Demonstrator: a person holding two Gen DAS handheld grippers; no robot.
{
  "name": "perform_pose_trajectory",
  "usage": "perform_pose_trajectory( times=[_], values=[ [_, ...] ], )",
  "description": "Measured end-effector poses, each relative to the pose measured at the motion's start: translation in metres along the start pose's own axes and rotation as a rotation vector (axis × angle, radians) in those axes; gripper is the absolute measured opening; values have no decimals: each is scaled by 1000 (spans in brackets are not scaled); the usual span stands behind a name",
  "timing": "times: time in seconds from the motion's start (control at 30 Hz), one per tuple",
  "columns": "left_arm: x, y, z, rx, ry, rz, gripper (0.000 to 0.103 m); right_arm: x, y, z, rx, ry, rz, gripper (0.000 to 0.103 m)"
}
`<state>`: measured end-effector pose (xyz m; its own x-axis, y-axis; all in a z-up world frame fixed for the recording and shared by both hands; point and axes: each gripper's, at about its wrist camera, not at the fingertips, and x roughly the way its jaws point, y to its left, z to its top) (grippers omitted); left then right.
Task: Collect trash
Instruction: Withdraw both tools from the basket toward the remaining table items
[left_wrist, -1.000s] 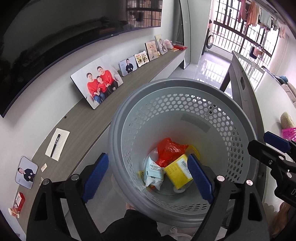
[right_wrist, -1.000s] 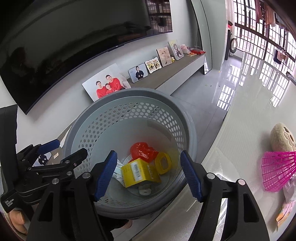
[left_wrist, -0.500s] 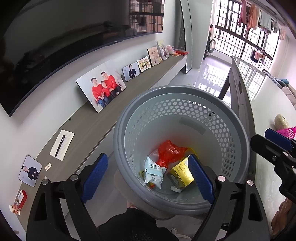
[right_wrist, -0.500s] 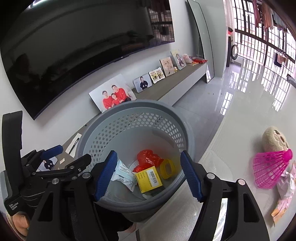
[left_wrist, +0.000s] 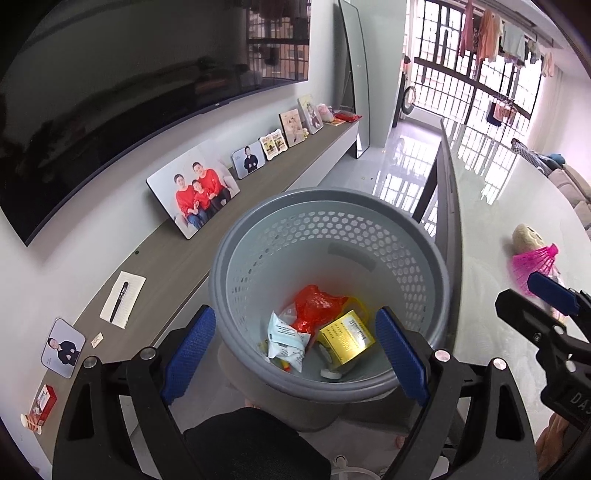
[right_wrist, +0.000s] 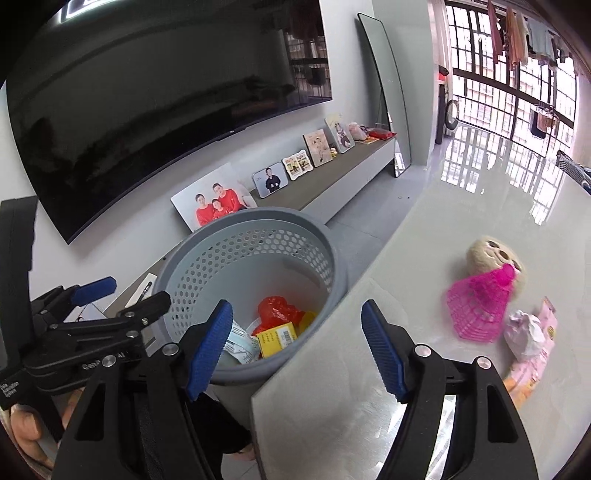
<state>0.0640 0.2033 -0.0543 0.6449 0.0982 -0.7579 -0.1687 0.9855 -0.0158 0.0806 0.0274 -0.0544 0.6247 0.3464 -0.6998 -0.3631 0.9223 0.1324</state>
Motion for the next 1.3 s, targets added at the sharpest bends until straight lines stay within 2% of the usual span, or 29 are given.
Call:
perform_pose_trajectory(
  times=[0.6, 1.3],
  values=[
    [-24, -80, -4, 106, -30, -68, 87, -50, -75, -30, 132, -36, -89, 69],
    [-22, -153, -4, 178, -9, -148, 87, -87, -155, -60, 235, -36, -234, 69]
  ],
)
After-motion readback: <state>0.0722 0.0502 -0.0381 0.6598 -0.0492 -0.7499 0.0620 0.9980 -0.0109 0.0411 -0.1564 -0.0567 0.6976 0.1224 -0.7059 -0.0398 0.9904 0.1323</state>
